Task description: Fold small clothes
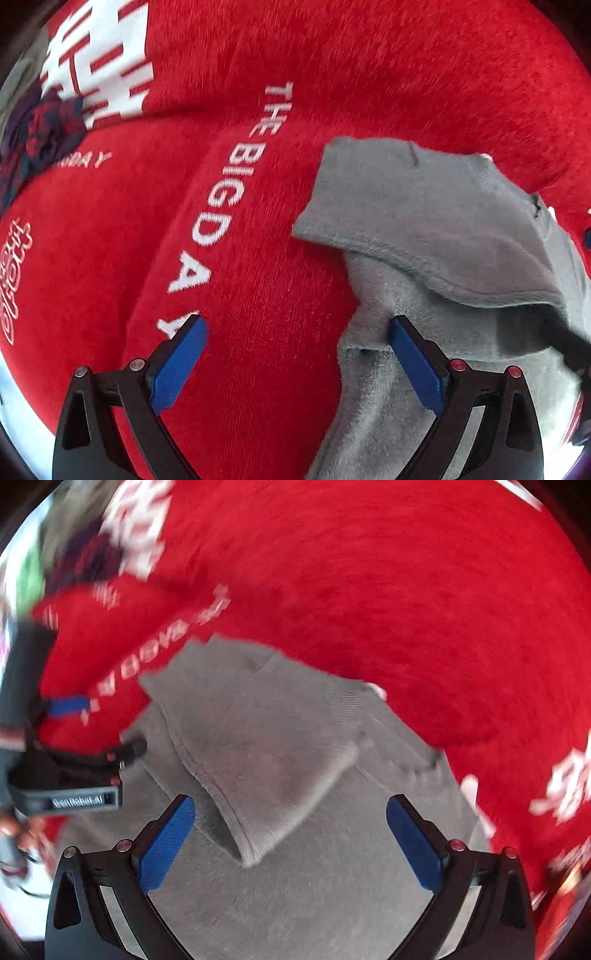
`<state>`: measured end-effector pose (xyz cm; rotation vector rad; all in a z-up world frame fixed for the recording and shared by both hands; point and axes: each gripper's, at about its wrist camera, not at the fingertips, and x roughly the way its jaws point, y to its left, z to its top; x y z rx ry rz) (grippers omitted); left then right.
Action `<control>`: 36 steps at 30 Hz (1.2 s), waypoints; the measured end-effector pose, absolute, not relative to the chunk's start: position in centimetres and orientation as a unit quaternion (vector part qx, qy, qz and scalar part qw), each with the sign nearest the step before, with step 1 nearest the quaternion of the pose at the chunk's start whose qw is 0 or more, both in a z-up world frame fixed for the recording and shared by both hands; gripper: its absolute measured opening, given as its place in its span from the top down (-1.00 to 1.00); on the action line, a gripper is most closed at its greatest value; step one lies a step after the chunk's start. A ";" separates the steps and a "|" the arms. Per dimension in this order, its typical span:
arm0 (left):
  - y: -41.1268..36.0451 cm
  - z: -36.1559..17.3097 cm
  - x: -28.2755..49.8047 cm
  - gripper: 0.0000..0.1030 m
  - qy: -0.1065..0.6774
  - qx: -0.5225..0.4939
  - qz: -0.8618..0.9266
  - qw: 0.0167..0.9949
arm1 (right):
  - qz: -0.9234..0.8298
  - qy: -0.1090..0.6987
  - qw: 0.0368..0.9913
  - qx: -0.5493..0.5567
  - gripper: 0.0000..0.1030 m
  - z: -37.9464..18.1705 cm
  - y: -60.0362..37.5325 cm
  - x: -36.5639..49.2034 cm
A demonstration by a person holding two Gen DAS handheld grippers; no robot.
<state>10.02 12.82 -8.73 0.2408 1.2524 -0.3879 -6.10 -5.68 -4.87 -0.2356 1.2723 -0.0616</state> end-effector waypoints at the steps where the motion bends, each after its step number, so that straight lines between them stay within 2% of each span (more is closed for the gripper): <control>1: 13.0 -8.7 10.0 -0.92 0.580 0.104 -0.180 0.788 | -0.033 0.598 0.789 -0.136 -1.00 -5.7 -5.4 -6.0; 3: 13.1 -8.8 9.9 -0.92 0.580 0.100 -0.178 0.788 | -0.050 0.605 0.766 -0.211 -0.96 -8.2 -4.8 -5.3; 5: 13.2 -8.8 9.5 -0.92 0.580 0.099 -0.178 0.788 | -0.067 0.596 0.763 -0.241 -0.52 -9.2 -4.8 -4.4; 6: 13.1 -8.7 9.5 -0.92 0.580 0.100 -0.179 0.788 | -0.078 0.589 0.770 -0.234 -0.08 -9.0 -5.4 -4.2; 7: 13.1 -8.7 9.3 -0.92 0.579 0.103 -0.180 0.789 | -0.096 0.581 0.779 -0.215 -0.03 -8.5 -6.3 -4.0; 10: 12.9 -8.7 9.3 -0.93 0.577 0.112 -0.182 0.788 | -0.177 0.547 0.818 -0.031 -0.05 -5.6 -12.2 -5.2; 11: 12.9 -8.8 9.5 -0.93 0.577 0.115 -0.183 0.788 | -0.209 0.522 0.822 0.090 -0.11 -5.0 -15.8 -7.1; 12: 12.8 -8.7 9.8 -0.93 0.575 0.120 -0.184 0.788 | -0.227 0.507 0.816 0.160 -0.31 -5.1 -17.8 -8.7; 14: 12.5 -8.6 9.6 -0.93 0.571 0.129 -0.190 0.788 | -0.259 0.476 0.776 0.321 -0.50 -7.0 -22.2 -12.8; 17: 11.8 -8.7 9.7 -0.93 0.570 0.138 -0.201 0.785 | -0.260 0.446 0.718 0.467 -0.49 -10.4 -24.6 -17.3; 18: 11.7 -8.7 9.8 -0.93 0.570 0.141 -0.205 0.783 | -0.255 0.416 0.721 0.492 -0.50 -10.4 -24.9 -18.3; 22: 10.9 -8.7 9.8 -0.93 0.569 0.158 -0.211 0.779 | -0.265 0.378 0.706 0.536 -0.53 -9.6 -26.2 -19.8; 26: 11.0 -9.2 9.9 -0.93 0.572 0.158 -0.209 0.777 | -0.248 0.283 0.631 0.679 -0.53 -11.5 -28.3 -23.3; 29: 11.2 -9.5 10.4 -0.93 0.580 0.149 -0.205 0.774 | -0.269 0.232 0.587 0.728 -0.54 -12.1 -29.2 -25.9; 33: 11.6 -7.9 11.4 -0.93 0.579 0.137 -0.208 0.777 | -0.282 0.272 0.603 0.695 -0.55 -10.9 -29.6 -26.7; 36: 11.5 -6.7 13.6 -0.93 0.578 0.109 -0.229 0.776 | -0.238 0.312 0.643 0.658 -0.56 -9.4 -27.1 -24.2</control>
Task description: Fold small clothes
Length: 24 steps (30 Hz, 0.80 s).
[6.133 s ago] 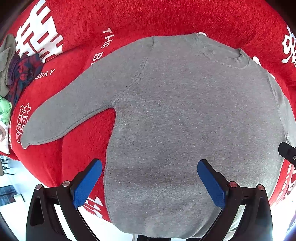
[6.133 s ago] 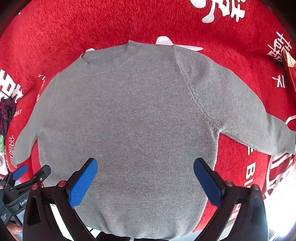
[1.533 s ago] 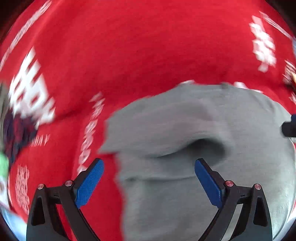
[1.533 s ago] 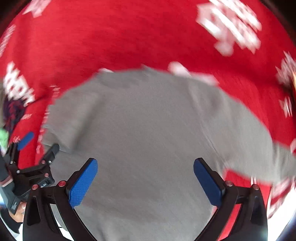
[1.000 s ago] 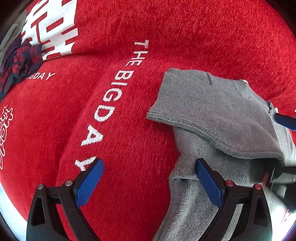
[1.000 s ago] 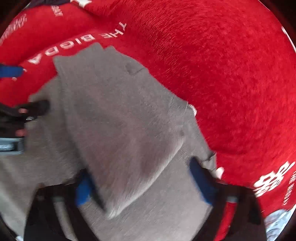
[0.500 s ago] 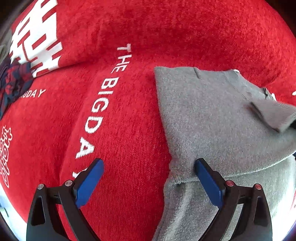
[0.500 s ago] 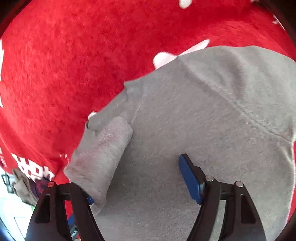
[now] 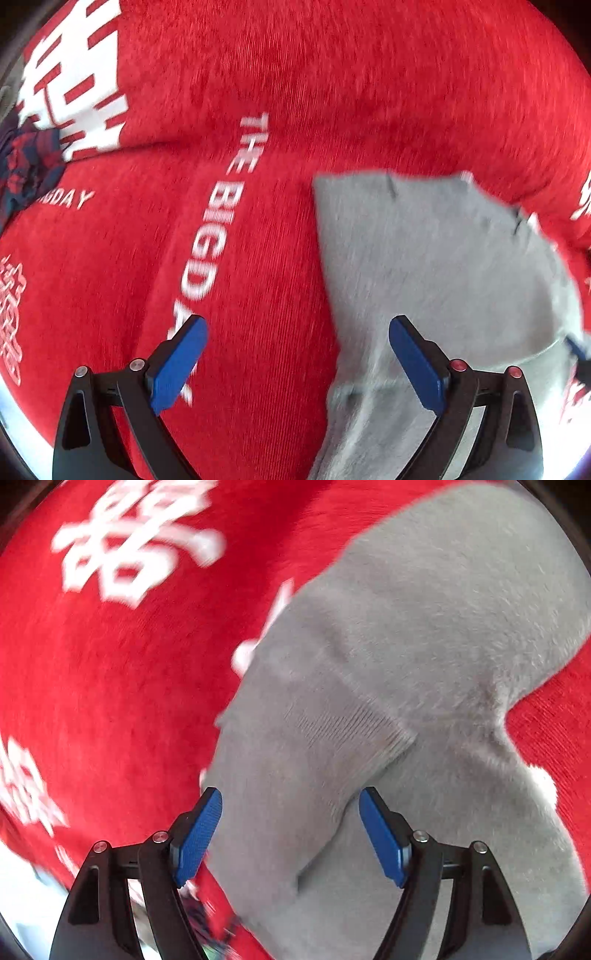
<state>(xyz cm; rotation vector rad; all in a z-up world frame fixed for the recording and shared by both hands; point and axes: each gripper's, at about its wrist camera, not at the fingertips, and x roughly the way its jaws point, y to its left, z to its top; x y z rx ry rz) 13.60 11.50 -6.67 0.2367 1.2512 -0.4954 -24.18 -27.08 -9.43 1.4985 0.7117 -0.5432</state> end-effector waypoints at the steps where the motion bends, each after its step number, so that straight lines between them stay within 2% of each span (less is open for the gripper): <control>1: 11.0 -6.6 15.1 -0.93 0.582 0.103 -0.237 0.771 | -0.210 0.328 0.654 0.649 -0.58 -9.0 -25.4 -22.8; 7: 6.5 -9.2 21.1 -0.92 0.616 0.112 -0.255 0.737 | -0.053 0.381 0.628 0.676 -0.62 -11.6 -14.9 -14.7; 8: 6.0 -9.7 21.6 -0.84 0.622 0.115 -0.259 0.730 | -0.037 0.383 0.619 0.685 -0.62 -12.8 -12.8 -12.6; 9: 5.6 -10.2 21.9 -0.71 0.627 0.121 -0.260 0.725 | -0.033 0.383 0.614 0.690 -0.62 -13.7 -12.0 -10.7; 10: 5.3 -10.6 22.1 -0.44 0.632 0.128 -0.259 0.719 | -0.032 0.381 0.609 0.695 -0.62 -14.2 -11.1 -9.8; 12: 5.2 -11.3 22.3 -0.34 0.642 0.126 -0.261 0.710 | -0.038 0.371 0.600 0.708 -0.62 -15.4 -10.0 -8.4; 13: 5.2 -11.0 22.2 -0.04 0.636 0.122 -0.269 0.713 | -0.044 0.368 0.597 0.711 -0.62 -15.5 -9.8 -8.8; 14: 5.1 -10.8 22.1 0.46 0.631 0.117 -0.288 0.710 | -0.056 0.362 0.595 0.715 -0.62 -15.9 -9.5 -8.2; 15: 5.0 -10.6 22.1 0.65 0.632 0.111 -0.299 0.707 | -0.060 0.355 0.595 0.719 -0.60 -16.0 -9.5 -8.0; 17: 4.9 -10.2 22.0 0.80 0.625 0.116 -0.303 0.710 | -0.063 0.355 0.596 0.717 -0.15 -16.2 -9.5 -6.8; 18: 5.1 -9.9 22.2 0.80 0.621 0.115 -0.309 0.711 | -0.055 0.359 0.595 0.717 0.54 -16.2 -9.4 -6.3; 19: 5.3 -9.7 22.3 0.80 0.619 0.113 -0.311 0.712 | -0.046 0.361 0.596 0.716 0.87 -16.0 -9.6 -6.0; 22: 6.2 -9.5 23.0 0.80 0.614 0.117 -0.302 0.719 | -0.013 0.362 0.613 0.702 0.87 -14.7 -8.5 -4.1; 24: 7.2 -10.0 23.8 0.91 0.613 0.120 -0.287 0.726 | 0.006 0.371 0.612 0.699 0.87 -15.1 -7.1 -2.7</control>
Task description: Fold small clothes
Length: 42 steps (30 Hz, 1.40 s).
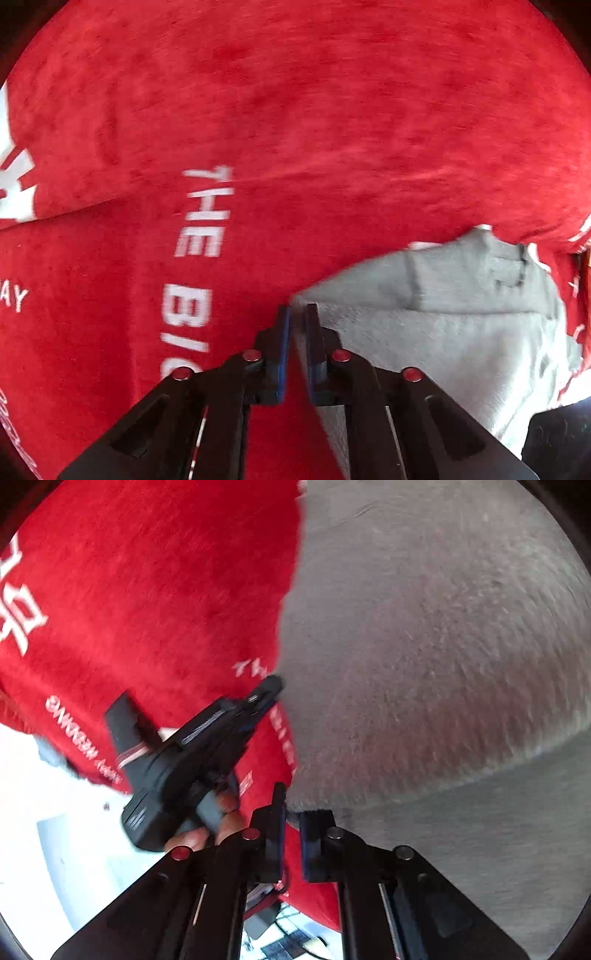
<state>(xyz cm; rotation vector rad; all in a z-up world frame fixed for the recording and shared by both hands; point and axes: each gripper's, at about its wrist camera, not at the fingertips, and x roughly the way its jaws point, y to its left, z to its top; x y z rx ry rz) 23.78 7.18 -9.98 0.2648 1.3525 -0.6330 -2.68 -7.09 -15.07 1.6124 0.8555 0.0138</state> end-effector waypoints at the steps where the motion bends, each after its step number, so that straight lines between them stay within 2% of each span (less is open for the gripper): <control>1: 7.8 -10.4 24.2 0.91 0.616 0.121 -0.274 0.729 | 0.005 0.382 0.611 0.693 0.87 -15.5 -6.6 -2.2; 5: 9.0 -10.1 23.8 0.91 0.609 0.133 -0.253 0.739 | -0.012 0.427 0.603 0.674 0.79 -17.1 -5.9 -1.6; 7: 9.5 -8.4 22.7 0.91 0.590 0.134 -0.252 0.755 | -0.001 0.431 0.611 0.664 0.03 -15.7 -6.6 -2.2; 9: 9.9 -7.3 21.7 0.91 0.585 0.127 -0.253 0.760 | -0.010 0.437 0.638 0.634 -0.38 -13.8 -8.1 -3.3; 15: 10.5 -4.6 18.2 0.87 0.575 0.113 -0.220 0.780 | -0.176 0.428 0.693 0.553 -0.38 -9.5 -18.1 -10.4; 16: 10.5 -4.3 17.5 0.26 0.574 0.112 -0.217 0.782 | -0.201 0.421 0.689 0.554 -0.38 -9.4 -19.4 -11.1; 17: 10.5 -4.3 17.2 -0.86 0.574 0.113 -0.214 0.782 | -0.230 0.408 0.680 0.564 -0.38 -9.5 -21.3 -12.2; 18: 10.4 -4.0 16.4 -0.99 0.566 0.115 -0.203 0.790 | -0.241 0.398 0.675 0.573 -0.38 -9.7 -22.3 -12.8; 21: 9.1 -3.8 15.5 -0.98 0.555 0.137 -0.208 0.794 | -0.262 0.371 0.653 0.605 -0.35 -11.1 -24.8 -13.9; 23: 8.3 -4.0 15.0 -0.98 0.558 0.140 -0.212 0.790 | -0.262 0.383 0.657 0.595 0.19 -11.5 -25.7 -13.0; 24: 7.7 -4.8 14.7 -0.98 0.560 0.137 -0.216 0.788 | -0.257 0.394 0.662 0.583 0.82 -11.6 -26.6 -13.8; 29: 8.0 -6.9 12.9 -0.97 0.556 0.162 -0.215 0.787 | -0.224 0.418 0.747 0.465 0.84 -8.1 -26.1 -14.1; 33: 8.4 -10.4 12.2 -0.98 0.541 0.233 -0.170 0.790 | -0.260 0.471 0.705 0.463 0.84 -10.7 -27.5 -16.1; 35: 9.1 -10.2 11.9 -0.98 0.531 0.233 -0.177 0.795 | -0.263 0.451 0.701 0.486 0.86 -10.9 -27.7 -17.4; 37: 9.5 -9.7 11.6 -0.98 0.527 0.251 -0.171 0.794 | -0.291 0.470 0.702 0.450 0.67 -10.0 -27.2 -17.7; 39: 9.8 -9.3 11.4 -0.98 0.533 0.256 -0.170 0.788 | -0.320 0.500 0.694 0.407 0.66 -9.3 -26.4 -18.2; 42: 10.0 -8.2 11.0 -0.98 0.551 0.234 -0.185 0.779 | -0.309 0.501 0.691 0.420 0.66 -8.6 -26.0 -19.5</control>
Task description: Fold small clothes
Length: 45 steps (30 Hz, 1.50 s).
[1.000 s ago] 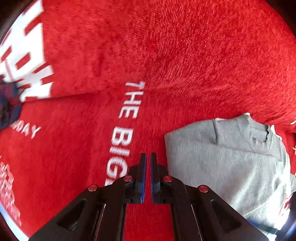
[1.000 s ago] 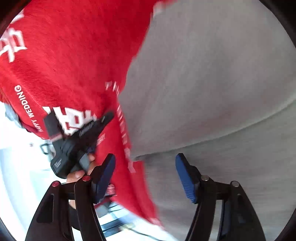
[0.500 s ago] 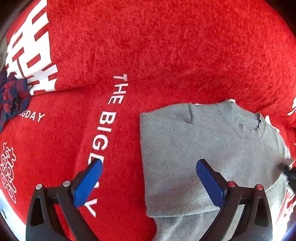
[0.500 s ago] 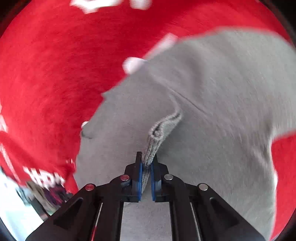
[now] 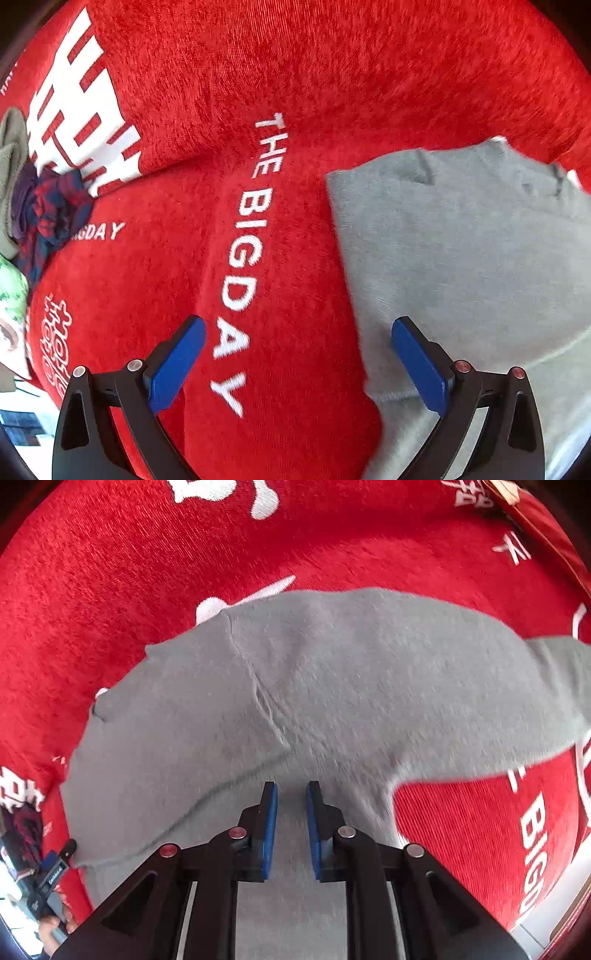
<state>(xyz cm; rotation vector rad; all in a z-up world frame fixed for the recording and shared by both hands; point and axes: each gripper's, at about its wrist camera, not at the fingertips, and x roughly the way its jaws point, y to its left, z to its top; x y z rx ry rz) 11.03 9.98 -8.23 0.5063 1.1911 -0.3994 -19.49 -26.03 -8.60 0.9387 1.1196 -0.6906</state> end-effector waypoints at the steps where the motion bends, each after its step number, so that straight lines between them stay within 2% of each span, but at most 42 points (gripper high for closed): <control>1: 10.0 -7.6 10.6 -0.98 0.553 0.226 -0.192 0.778 | -0.305 0.502 0.691 0.423 0.66 -8.4 -25.9 -19.7; 3: 9.5 -7.1 10.1 -0.98 0.560 0.217 -0.201 0.774 | -0.294 0.502 0.688 0.435 0.65 -8.0 -25.9 -20.3; 5: 8.8 -6.7 8.8 -0.98 0.571 0.211 -0.213 0.764 | -0.280 0.500 0.684 0.452 0.52 -8.1 -25.7 -20.7; 7: 7.9 -6.7 7.8 -0.98 0.578 0.214 -0.223 0.756 | -0.272 0.497 0.683 0.460 -0.01 -7.9 -25.7 -22.8; 9: 6.9 -6.7 6.3 -0.98 0.583 0.221 -0.231 0.747 | -0.264 0.495 0.686 0.464 -0.15 -7.6 -25.3 -23.3; 12: 5.0 -6.9 3.5 -0.98 0.600 0.227 -0.251 0.725 | -0.248 0.496 0.682 0.477 -0.16 -7.5 -24.9 -24.1; 15: 3.1 -7.3 1.1 -0.98 0.617 0.229 -0.268 0.704 | -0.244 0.498 0.673 0.490 -0.25 -7.7 -24.9 -25.4; 25: -2.5 -8.7 -4.5 -0.98 0.625 0.277 -0.304 0.663 | -0.263 0.480 0.649 0.529 -0.28 -8.6 -27.0 -30.7; 45: -11.9 -9.8 -12.7 -0.98 0.610 0.336 -0.361 0.621 | -0.330 0.373 0.612 0.614 -0.28 -9.7 -34.3 -41.6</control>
